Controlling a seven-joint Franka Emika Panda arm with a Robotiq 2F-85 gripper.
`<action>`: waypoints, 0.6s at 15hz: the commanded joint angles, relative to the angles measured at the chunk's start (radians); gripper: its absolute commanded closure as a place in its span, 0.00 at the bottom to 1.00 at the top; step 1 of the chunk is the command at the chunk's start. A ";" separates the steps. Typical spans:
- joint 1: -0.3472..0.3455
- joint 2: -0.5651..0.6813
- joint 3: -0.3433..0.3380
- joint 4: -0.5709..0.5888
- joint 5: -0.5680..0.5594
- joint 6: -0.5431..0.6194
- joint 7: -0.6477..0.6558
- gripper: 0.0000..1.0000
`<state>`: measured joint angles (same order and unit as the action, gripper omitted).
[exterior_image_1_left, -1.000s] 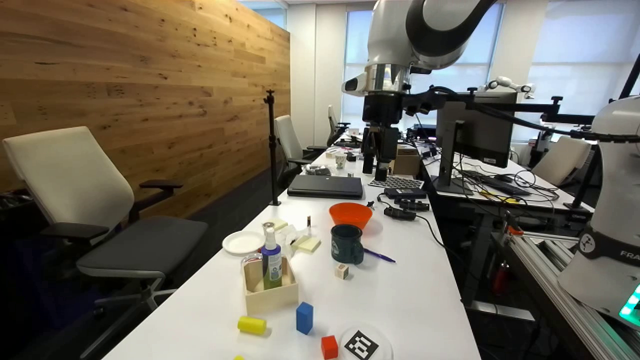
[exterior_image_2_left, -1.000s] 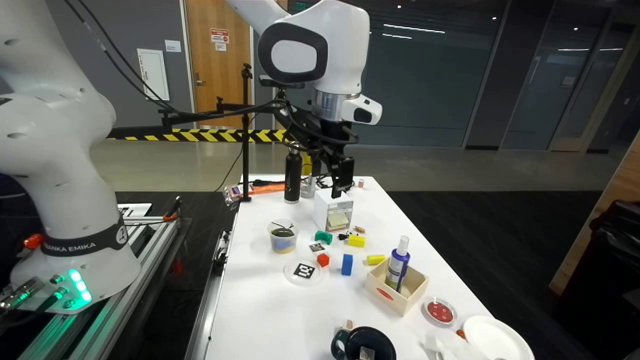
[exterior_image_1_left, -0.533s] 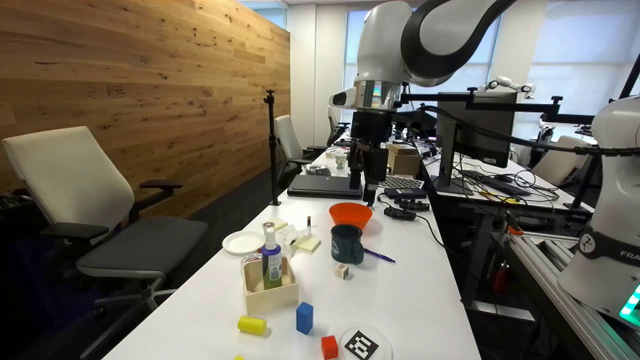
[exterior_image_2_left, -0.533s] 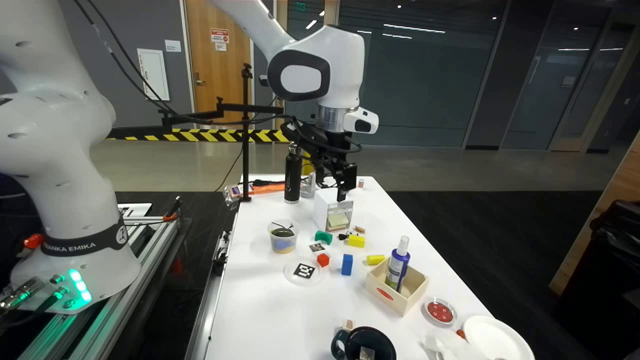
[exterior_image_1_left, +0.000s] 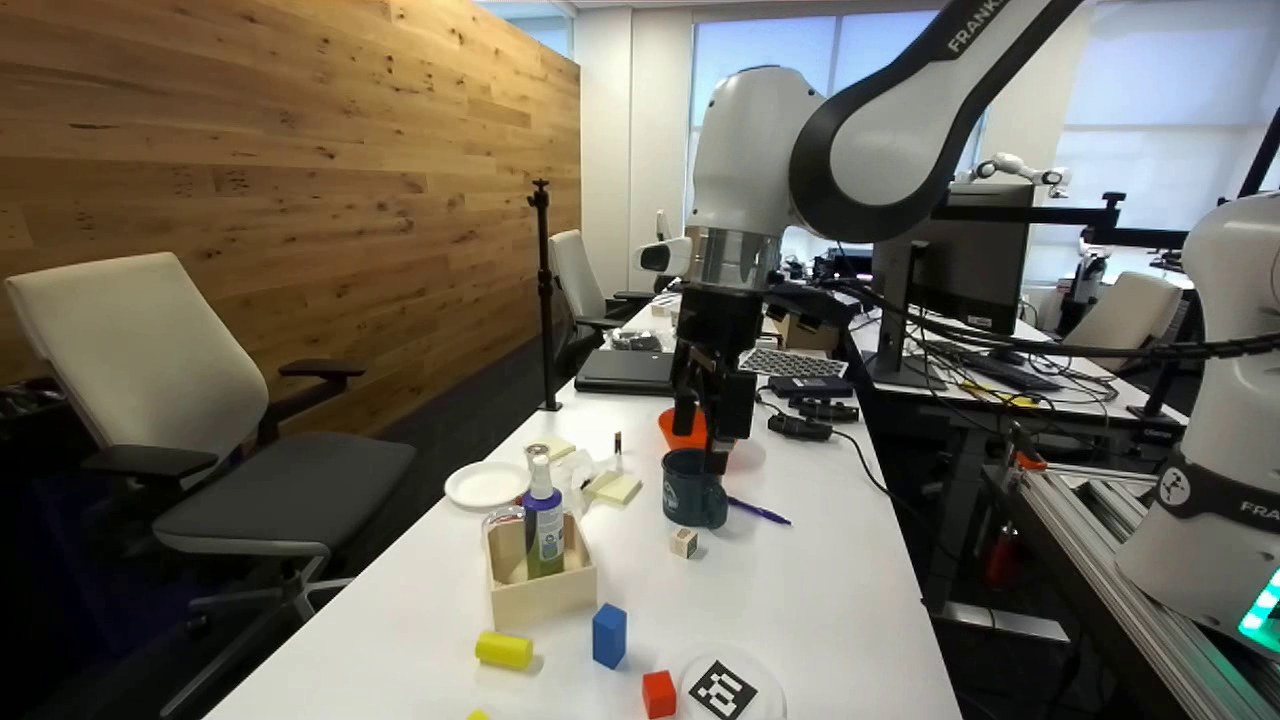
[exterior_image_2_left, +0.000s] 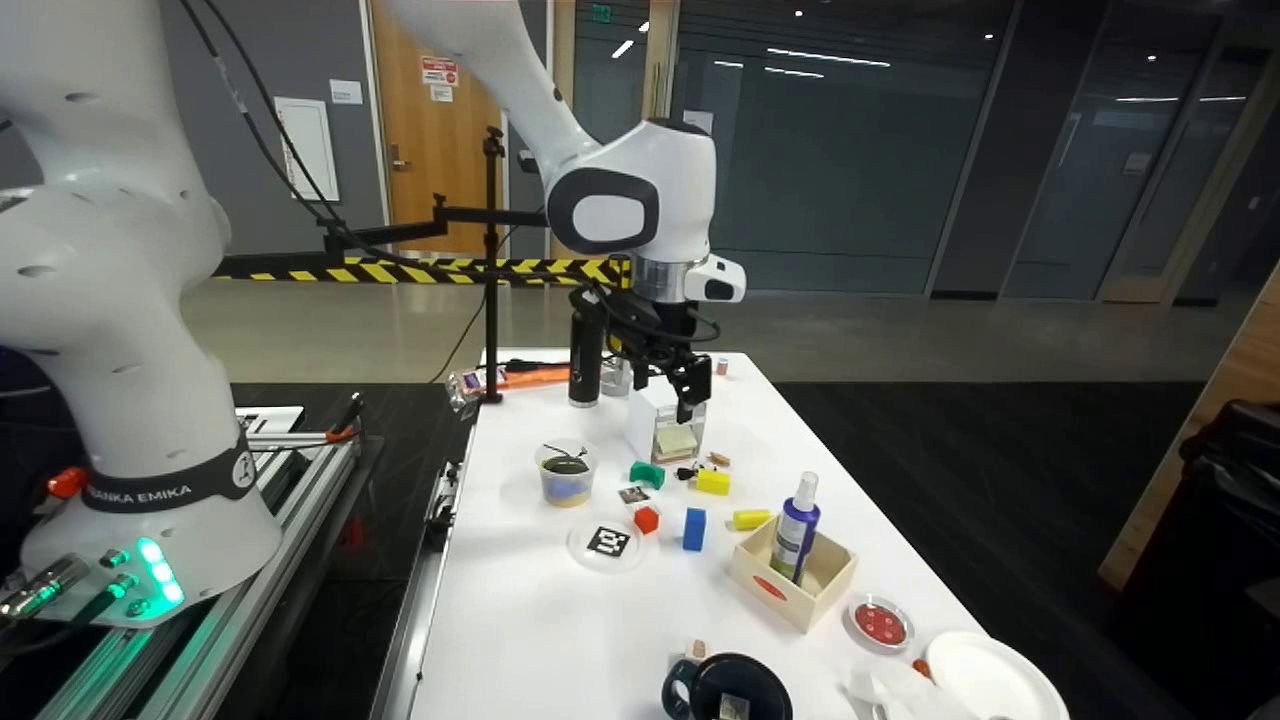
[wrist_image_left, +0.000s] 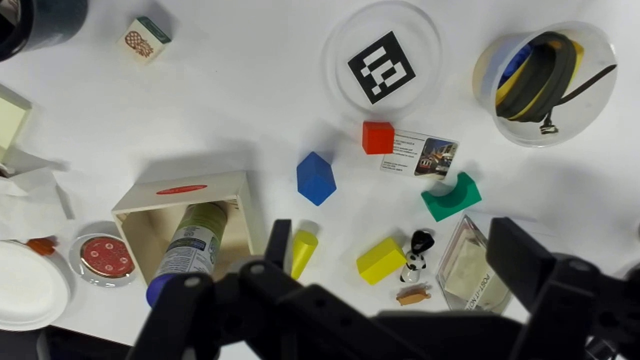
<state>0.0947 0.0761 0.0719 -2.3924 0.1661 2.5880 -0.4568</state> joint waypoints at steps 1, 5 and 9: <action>0.001 0.092 0.035 0.036 -0.026 0.081 0.036 0.00; 0.002 0.205 0.047 0.074 -0.086 0.173 0.096 0.00; 0.035 0.309 -0.021 0.131 -0.253 0.210 0.239 0.00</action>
<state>0.0977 0.3037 0.1044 -2.3233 0.0331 2.7764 -0.3329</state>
